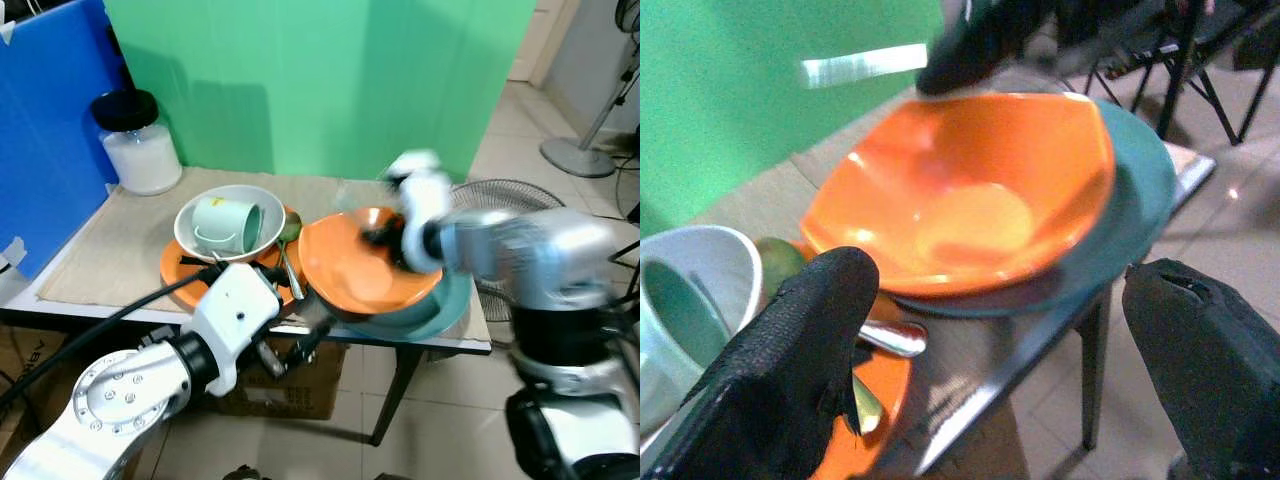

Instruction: Setting the table

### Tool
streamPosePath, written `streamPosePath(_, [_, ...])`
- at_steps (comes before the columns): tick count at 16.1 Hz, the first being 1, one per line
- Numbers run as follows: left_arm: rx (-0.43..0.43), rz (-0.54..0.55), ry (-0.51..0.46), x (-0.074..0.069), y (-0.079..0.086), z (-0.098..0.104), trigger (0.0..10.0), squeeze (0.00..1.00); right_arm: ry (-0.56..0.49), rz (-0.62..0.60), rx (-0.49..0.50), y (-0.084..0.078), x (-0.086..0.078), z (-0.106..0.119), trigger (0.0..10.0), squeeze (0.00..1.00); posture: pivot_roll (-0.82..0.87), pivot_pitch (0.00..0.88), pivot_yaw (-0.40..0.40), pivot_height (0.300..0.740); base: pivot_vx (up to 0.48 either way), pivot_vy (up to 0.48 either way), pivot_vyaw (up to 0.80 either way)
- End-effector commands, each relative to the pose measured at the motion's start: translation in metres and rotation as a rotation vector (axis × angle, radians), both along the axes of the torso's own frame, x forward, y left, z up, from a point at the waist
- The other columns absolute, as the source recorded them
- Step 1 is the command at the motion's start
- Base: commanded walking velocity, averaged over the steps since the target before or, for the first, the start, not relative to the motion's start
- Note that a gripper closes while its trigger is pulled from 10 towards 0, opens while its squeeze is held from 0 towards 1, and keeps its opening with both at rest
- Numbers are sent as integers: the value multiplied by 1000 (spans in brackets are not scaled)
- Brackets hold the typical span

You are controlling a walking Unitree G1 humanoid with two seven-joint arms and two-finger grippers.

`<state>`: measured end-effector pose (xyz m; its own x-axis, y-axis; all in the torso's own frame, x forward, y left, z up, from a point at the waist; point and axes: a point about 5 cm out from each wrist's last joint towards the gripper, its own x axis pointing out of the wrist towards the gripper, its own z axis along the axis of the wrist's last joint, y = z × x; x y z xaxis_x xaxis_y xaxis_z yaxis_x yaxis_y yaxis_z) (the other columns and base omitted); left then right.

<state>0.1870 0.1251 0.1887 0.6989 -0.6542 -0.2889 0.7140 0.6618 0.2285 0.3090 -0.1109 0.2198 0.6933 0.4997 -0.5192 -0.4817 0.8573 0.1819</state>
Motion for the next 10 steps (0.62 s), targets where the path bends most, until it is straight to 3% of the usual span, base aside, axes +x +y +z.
streamPosePath(1, [-19, 59, -48, 6, 2, 4, 10000, 0, -232, -30, 54, -15, -2, 25, 10000, 0, -65, 0, 20, 740, 0, 0, 0])
streamPosePath(2, [-23, 84, -71, 9, 2, 5, 10000, 0, -274, -41, 48, -20, -3, 27, 10000, 0, -65, 0, 21, 740, 0, 0, 0])
streamPosePath(3, [-50, 163, -129, 17, 0, 8, 10000, 0, -324, -145, 131, -37, -10, 27, 10000, 0, -69, 0, 26, 740, 0, 0, 0])
streamPosePath(4, [-70, 215, -170, 23, -2, 11, 10000, 0, -361, -224, 131, -48, -17, 23, 10000, 0, -70, 0, 32, 740, 0, 0, 0])
streamPosePath(5, [-91, 267, -201, 29, -2, 14, 10000, 0, -381, -273, 68, -54, -23, 17, 10000, 0, -76, 0, 40, 740, 0, 0, 0])
streamPosePath(7, [-99, 366, -258, 39, -1, 15, 10000, 0, -429, -391, 64, -64, -37, 5, 10000, 0, -93, 0, 62, 740, 0, 0, -750])
streamPosePath(10, [-98, 434, -258, 41, 3, 9, 10000, 0, -484, -441, 53, -68, -47, -4, 10000, 0, -103, 0, 76, 740, 0, 0, -763])
